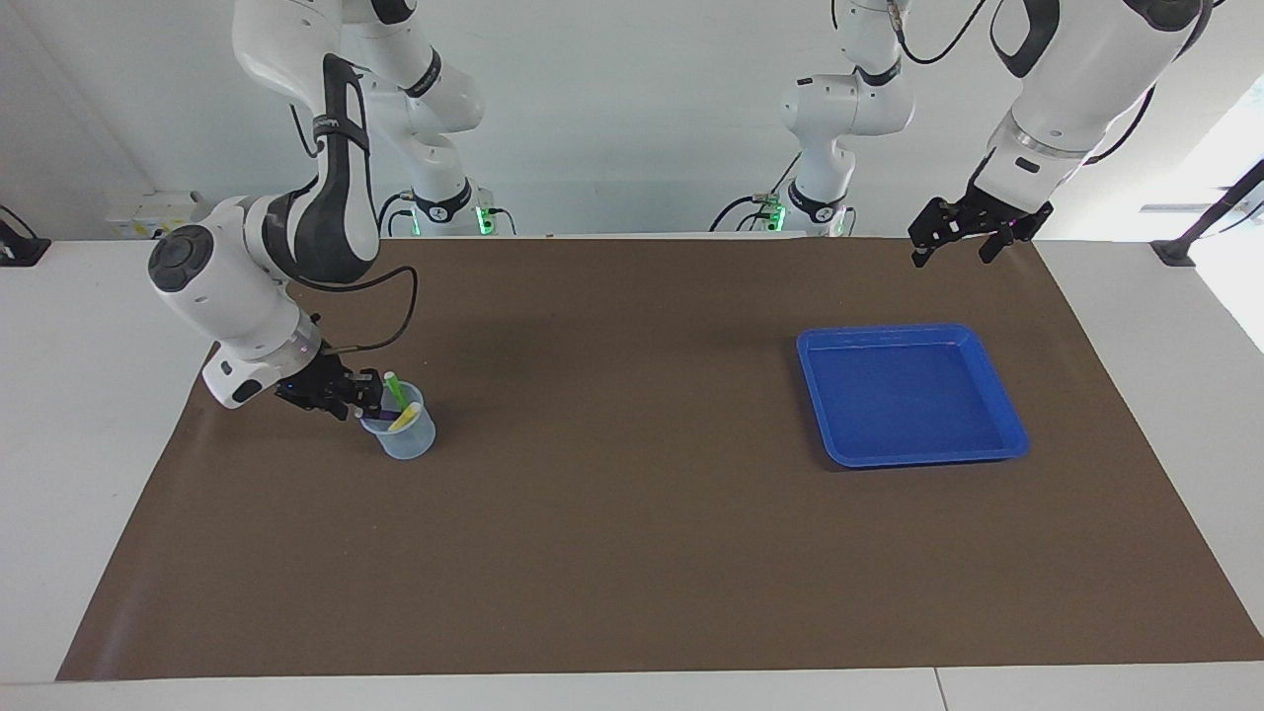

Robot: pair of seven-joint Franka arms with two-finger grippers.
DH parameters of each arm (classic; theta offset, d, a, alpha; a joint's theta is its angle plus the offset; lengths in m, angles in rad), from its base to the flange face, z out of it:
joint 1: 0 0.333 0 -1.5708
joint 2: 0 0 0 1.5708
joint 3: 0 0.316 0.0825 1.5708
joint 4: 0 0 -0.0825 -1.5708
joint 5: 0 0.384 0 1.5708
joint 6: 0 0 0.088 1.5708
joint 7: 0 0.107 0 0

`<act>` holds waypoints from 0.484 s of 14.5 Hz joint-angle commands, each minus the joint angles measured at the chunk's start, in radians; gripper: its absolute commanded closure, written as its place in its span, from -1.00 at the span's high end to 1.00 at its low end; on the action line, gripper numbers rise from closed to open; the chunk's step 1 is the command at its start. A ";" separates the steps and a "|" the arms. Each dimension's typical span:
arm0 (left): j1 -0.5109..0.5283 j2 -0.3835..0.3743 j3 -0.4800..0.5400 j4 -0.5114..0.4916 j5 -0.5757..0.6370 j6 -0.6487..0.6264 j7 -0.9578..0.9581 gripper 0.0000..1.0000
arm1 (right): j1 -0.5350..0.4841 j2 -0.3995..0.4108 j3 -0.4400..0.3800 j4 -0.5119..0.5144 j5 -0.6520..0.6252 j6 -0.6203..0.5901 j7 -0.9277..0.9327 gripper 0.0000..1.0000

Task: Right arm passes pens to left for tray arrangement
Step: 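Lower the right gripper into the cup and grasp the purple pen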

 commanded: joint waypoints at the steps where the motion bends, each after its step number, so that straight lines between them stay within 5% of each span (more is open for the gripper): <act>1: -0.003 -0.031 0.003 -0.033 0.005 -0.002 -0.012 1.00 | -0.010 -0.024 0.008 -0.049 0.016 0.041 0.004 0.04; 7: -0.004 -0.031 0.002 -0.033 0.005 0.000 -0.013 1.00 | -0.008 -0.027 0.008 -0.053 0.016 0.044 0.005 -0.19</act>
